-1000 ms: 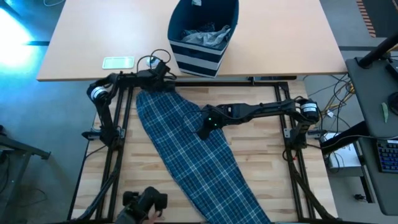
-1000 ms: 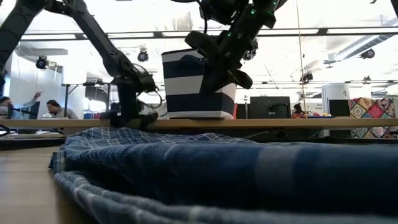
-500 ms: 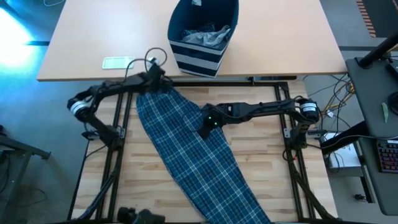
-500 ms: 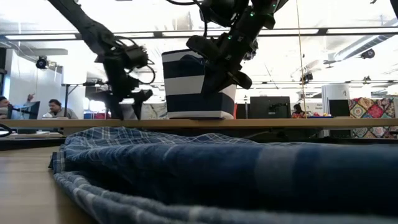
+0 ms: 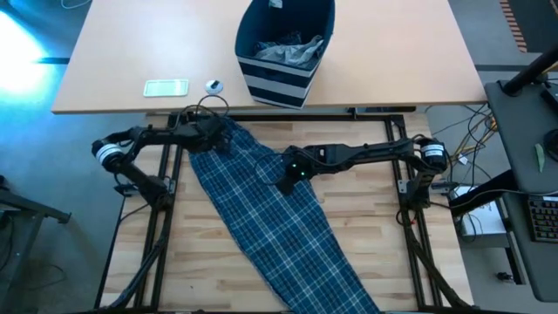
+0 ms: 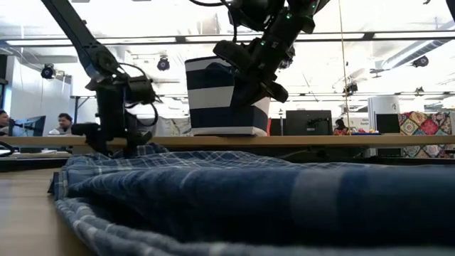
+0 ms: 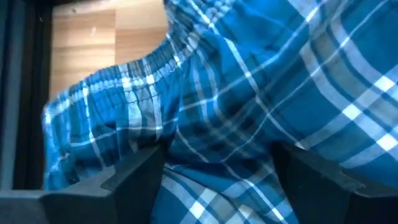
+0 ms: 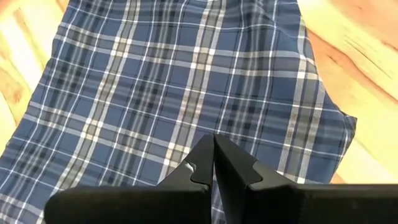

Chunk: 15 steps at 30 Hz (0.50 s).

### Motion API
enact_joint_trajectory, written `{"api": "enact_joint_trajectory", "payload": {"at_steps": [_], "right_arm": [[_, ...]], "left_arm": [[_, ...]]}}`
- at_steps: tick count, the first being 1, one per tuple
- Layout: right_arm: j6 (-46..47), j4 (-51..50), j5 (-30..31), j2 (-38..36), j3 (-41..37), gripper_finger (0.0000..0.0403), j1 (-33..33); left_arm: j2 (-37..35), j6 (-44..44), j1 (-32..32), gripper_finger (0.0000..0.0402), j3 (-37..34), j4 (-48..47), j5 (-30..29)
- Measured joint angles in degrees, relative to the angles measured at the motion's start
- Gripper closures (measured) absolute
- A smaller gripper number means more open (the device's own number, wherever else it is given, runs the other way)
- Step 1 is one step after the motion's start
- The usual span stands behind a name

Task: Fold Laundry from Bin
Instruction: Fold the blue patterned pants

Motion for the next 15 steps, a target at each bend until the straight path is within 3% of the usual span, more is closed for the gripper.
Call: {"api": "enact_joint_trajectory", "payload": {"at_steps": [15], "right_arm": [[-1.64,0.28,0.0,0.02,-1.09,0.0394,0.13]], "left_arm": [[-4.6,7.8,-1.02,0.0104,14.13,-14.67,0.66]]}}
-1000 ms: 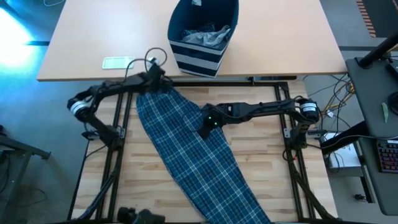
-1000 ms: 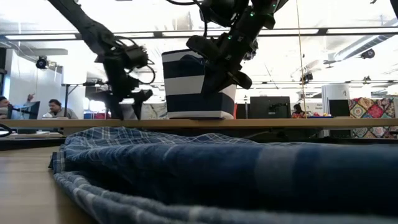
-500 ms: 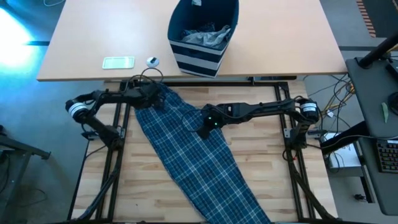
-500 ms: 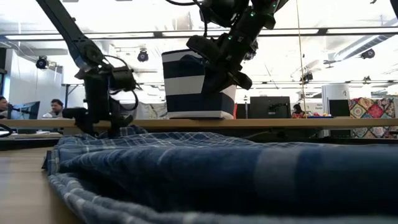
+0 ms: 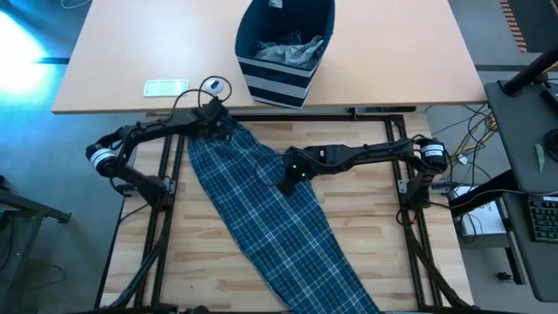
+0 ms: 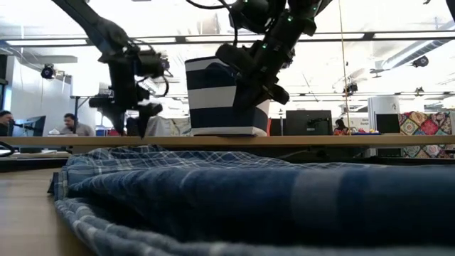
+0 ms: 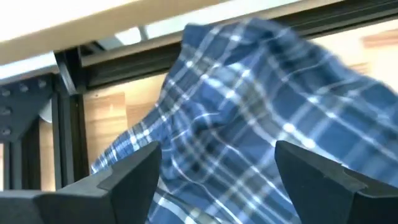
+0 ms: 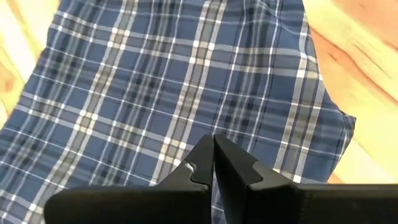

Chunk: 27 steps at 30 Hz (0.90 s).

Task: Fold Laundry from Bin
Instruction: Fold the blue patterned pants

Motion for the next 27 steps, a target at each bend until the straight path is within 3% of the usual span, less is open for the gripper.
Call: {"api": "enact_joint_trajectory", "payload": {"at_steps": [8,16,22,27], "right_arm": [[0.42,4.96,-0.08,0.04,-2.36,0.0394,-0.79],[-2.1,6.21,-1.77,1.0,1.78,0.0394,-6.08],[-5.27,6.03,-7.26,10.21,11.12,0.0394,-8.01],[-4.38,6.1,-7.38,20.85,22.41,0.0394,-9.41]], "left_arm": [[-6.71,-0.09,-4.88,0.0101,-3.19,-2.84,5.03],[-13.49,-8.66,-17.37,0.0101,-14.26,-2.38,6.7],[-16.56,-12.51,-27.45,0.0101,-20.16,1.89,7.13],[-17.45,-14.62,-33.44,0.0102,-22.13,1.83,7.18]]}}
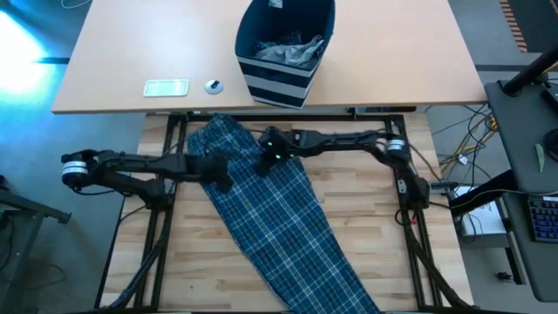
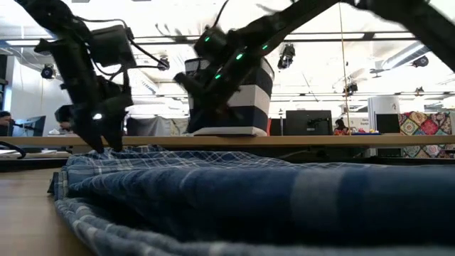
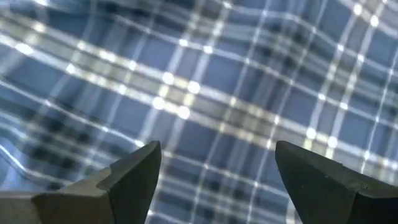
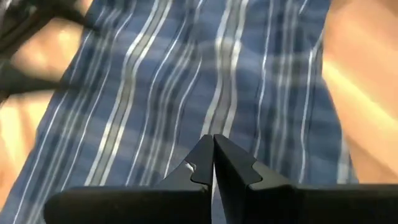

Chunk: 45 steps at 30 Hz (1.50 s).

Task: Fold Laundry from Bin
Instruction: Fold the blue patterned pants

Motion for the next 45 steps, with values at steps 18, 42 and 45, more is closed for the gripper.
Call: {"api": "enact_joint_trajectory", "payload": {"at_steps": [18,42,45], "right_arm": [[-1.29,-29.13,7.09,22.55,30.65,0.0394,-4.89],[-14.39,-34.42,10.99,9.58,34.2,0.0394,5.75],[-14.4,-34.41,15.0,6.11,31.03,0.0394,7.91]], "left_arm": [[3.41,-11.37,-11.89,0.0102,-6.96,2.34,-1.53],[1.25,-1.71,-4.02,0.0103,7.98,-7.21,-1.55],[-0.95,1.87,-0.21,0.0103,7.96,-6.79,-2.48]]}}
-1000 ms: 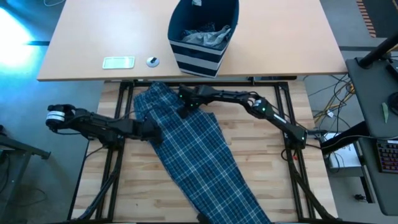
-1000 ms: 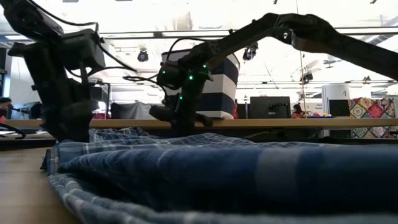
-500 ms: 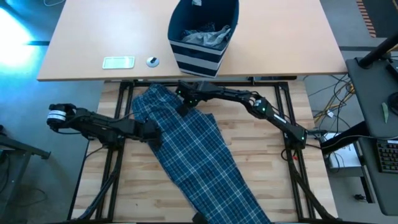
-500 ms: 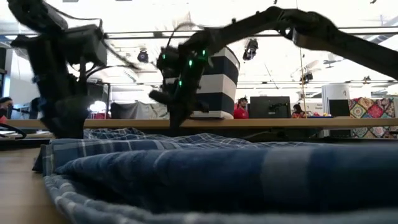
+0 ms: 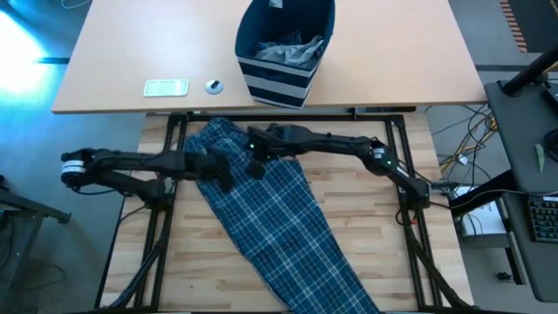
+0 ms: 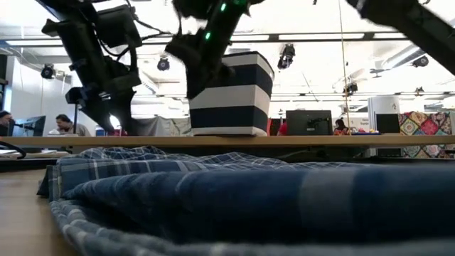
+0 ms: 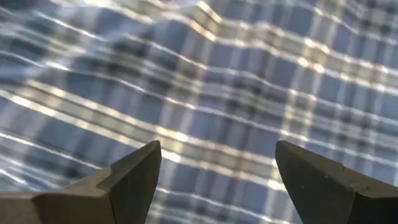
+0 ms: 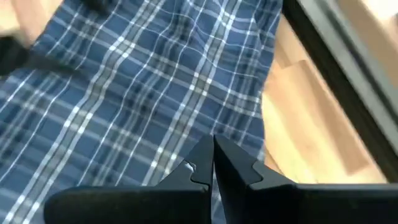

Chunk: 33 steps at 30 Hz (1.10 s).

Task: Fold Laundry from Bin
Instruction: Fold the blue patterned pants

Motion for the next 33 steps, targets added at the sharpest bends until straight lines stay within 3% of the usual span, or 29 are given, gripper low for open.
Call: {"api": "enact_joint_trajectory", "payload": {"at_steps": [5,10,17,21,27,33], "right_arm": [[1.31,2.43,1.39,-10.3,-13.39,0.0394,3.01],[2.55,13.97,1.86,-24.37,-34.34,0.0394,4.18],[6.42,28.87,-3.65,-36.45,-55.63,0.0394,6.78],[10.71,33.23,-5.25,-37.57,-60.94,0.0394,7.9],[13.64,33.27,-5.69,-35.5,-62.51,0.0394,8.71],[14.6,33.24,-7.25,-34.77,-62.75,0.0394,8.97]], "left_arm": [[-3.35,7.62,6.12,0.0103,-3.11,5.92,-1.27],[-3.79,12.99,11.39,0.0103,-7.35,22.83,2.49],[5.64,19.89,17.67,0.0103,-9.7,47.05,3.57],[14.67,20.1,21.5,0.0103,-6.98,49.06,5.87],[26.53,18.39,25.13,0.0102,-2.34,49.16,5.58],[32.72,15.19,28.84,0.0104,3.11,43.37,3.77]]}}
